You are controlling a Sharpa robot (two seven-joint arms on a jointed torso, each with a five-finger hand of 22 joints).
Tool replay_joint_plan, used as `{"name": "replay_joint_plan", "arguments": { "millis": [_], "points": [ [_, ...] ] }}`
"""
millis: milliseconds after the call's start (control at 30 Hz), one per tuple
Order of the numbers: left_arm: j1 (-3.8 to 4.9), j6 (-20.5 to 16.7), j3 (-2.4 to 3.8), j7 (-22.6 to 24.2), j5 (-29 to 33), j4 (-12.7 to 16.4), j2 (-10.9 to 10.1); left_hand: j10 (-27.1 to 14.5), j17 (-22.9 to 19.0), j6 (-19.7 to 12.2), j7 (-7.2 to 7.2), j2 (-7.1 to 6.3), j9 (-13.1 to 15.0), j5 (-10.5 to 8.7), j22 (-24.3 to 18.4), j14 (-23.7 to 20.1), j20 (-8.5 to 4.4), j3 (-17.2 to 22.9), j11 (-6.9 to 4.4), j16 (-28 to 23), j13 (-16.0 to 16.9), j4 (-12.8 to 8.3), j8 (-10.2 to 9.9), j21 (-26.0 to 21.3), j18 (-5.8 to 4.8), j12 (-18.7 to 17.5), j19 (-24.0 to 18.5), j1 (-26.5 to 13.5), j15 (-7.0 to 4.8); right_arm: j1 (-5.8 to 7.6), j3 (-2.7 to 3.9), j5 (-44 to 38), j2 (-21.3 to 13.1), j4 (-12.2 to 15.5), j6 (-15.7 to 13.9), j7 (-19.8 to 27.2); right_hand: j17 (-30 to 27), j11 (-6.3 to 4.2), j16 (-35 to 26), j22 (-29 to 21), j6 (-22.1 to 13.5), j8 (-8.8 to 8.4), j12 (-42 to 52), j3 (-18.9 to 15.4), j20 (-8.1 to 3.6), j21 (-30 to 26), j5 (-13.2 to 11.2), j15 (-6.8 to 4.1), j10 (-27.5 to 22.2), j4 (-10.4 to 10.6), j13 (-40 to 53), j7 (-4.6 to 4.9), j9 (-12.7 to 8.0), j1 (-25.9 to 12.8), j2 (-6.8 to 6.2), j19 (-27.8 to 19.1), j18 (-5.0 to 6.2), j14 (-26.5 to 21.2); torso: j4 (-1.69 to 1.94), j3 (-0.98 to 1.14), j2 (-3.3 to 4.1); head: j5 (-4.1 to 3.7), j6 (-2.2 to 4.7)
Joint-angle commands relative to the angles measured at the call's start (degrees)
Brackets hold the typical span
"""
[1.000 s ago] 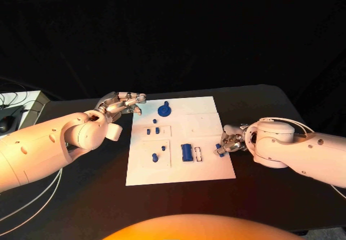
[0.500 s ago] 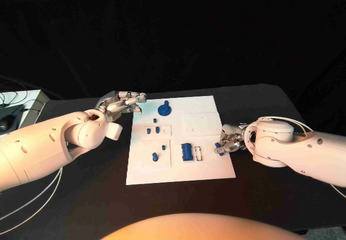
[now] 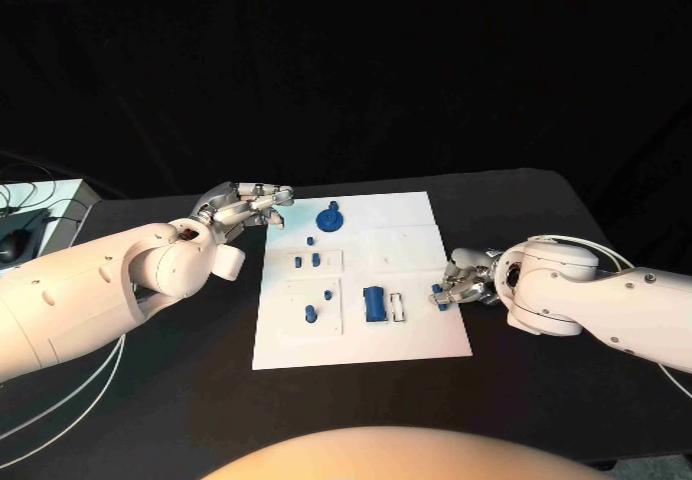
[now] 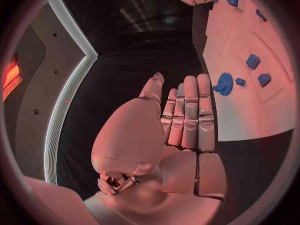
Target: Assemble the parts on the task board
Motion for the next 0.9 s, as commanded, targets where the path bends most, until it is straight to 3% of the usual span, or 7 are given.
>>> {"name": "replay_joint_plan", "arguments": {
  "millis": [33, 500, 900],
  "points": [
    [0.01, 1.10, 0.04, 0.10, 0.20, 0.20, -0.02, -0.44, 0.08, -0.18, 0.01, 0.24, 0.05, -0.06, 0.06, -0.19, 0.13, -0.13, -0.01, -0.23, 0.03, -0.30, 0.18, -0.29, -0.27, 0.27, 0.10, 0.24, 0.16, 0.17, -0.19, 5.99, -0.08, 1.06, -2.24, -0.08, -0.13, -0.39, -0.35, 8.23, 0.42, 0.44, -0.25, 16.62, -0.09, 0.30, 0.32, 0.15, 0.24, -16.68, -0.10, 0.03, 0.18, -0.28, 0.03, 2.75, -0.76, 0.30, -0.02, 0.00, 0.02, 0.04, 0.02],
    [0.01, 1.25, 0.03, 0.00, 0.14, 0.29, -0.17, -0.44, 0.08, -0.18, 0.01, 0.24, 0.05, -0.06, 0.06, -0.19, 0.13, -0.13, -0.01, -0.23, 0.03, -0.30, 0.18, -0.29, -0.27, 0.27, 0.10, 0.24, 0.16, 1.14, -0.11, 9.46, -0.03, 4.84, -4.80, -0.11, -0.31, -0.42, -0.53, 8.15, 0.49, 0.47, -0.29, 16.52, -0.10, 0.02, 0.35, 0.12, 0.35, -16.82, -0.16, 0.00, 0.23, -0.31, 0.00, 2.72, -0.71, 0.31, -0.03, 0.05, 0.03, 0.18, -0.24],
    [0.02, 1.33, 0.03, -0.01, 0.12, 0.40, -0.18, -0.44, 0.08, -0.18, 0.01, 0.24, 0.05, -0.06, 0.06, -0.19, 0.13, -0.13, -0.01, -0.23, 0.03, -0.30, 0.18, -0.29, -0.27, 0.27, 0.10, 0.24, 0.16, 0.88, -0.15, 9.53, 2.13, 4.16, -4.16, -0.23, -0.40, -0.41, -0.59, 8.15, 0.48, 0.40, -0.31, 16.14, -0.10, 0.00, 0.34, 0.13, 0.35, -16.88, -0.17, 0.01, 0.19, -0.24, 0.08, 2.72, -0.71, 0.32, 0.01, 0.01, 0.03, 0.15, -0.35]
  ]
}}
